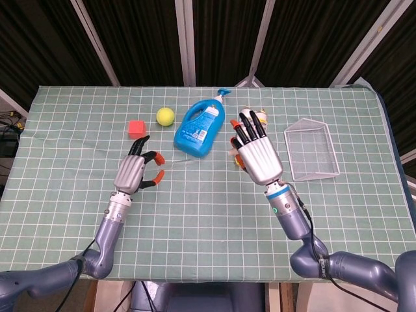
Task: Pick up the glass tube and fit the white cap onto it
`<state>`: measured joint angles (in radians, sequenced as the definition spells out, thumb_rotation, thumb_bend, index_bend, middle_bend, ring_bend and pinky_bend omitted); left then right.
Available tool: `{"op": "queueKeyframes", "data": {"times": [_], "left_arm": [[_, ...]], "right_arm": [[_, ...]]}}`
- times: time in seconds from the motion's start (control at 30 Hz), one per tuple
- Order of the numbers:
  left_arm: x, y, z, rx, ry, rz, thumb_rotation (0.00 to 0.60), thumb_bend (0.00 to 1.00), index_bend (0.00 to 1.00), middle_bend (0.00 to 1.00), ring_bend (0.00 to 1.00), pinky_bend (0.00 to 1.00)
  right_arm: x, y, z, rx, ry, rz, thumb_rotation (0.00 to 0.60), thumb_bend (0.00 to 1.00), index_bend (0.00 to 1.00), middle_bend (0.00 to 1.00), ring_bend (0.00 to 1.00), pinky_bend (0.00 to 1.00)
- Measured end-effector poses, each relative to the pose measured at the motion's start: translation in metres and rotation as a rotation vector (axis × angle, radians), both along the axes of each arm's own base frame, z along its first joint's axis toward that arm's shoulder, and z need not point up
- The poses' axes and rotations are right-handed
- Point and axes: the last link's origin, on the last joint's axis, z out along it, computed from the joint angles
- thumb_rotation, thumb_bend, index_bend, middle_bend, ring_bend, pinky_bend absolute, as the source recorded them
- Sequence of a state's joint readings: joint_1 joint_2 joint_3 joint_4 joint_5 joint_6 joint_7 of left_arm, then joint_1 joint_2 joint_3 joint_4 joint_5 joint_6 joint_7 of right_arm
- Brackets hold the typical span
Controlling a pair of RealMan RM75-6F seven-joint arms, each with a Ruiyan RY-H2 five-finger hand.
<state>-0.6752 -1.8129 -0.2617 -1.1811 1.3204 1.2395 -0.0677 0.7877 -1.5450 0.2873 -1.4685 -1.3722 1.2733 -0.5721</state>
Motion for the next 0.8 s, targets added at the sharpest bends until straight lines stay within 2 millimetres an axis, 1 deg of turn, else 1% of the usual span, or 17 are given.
{"op": "queueKeyframes", "data": {"times": [0.23,0.53,0.8], "left_arm": [[0.006,0.000,-0.001,0.015,-0.013,0.022,0.600,0.63,0.53,0.51,0.05,0.00],[0.014,-0.007,-0.011,0.015,-0.030,0.063,0.600,0.63,0.53,0.51,0.05,0.00],[0.021,-0.011,-0.018,0.004,-0.027,0.074,0.600,0.63,0.53,0.51,0.05,0.00]], "right_arm": [[0.008,0.006,-0.016,-0.026,0.071,0.079,0.600,0.47,0.60,0.20,0.07,0.04],[0.012,0.009,-0.037,-0.062,0.095,0.102,0.600,0.47,0.60,0.20,0.07,0.04],[0.012,0.005,-0.041,-0.092,0.089,0.088,0.600,0.47,0.61,0.20,0.07,0.04]]}}
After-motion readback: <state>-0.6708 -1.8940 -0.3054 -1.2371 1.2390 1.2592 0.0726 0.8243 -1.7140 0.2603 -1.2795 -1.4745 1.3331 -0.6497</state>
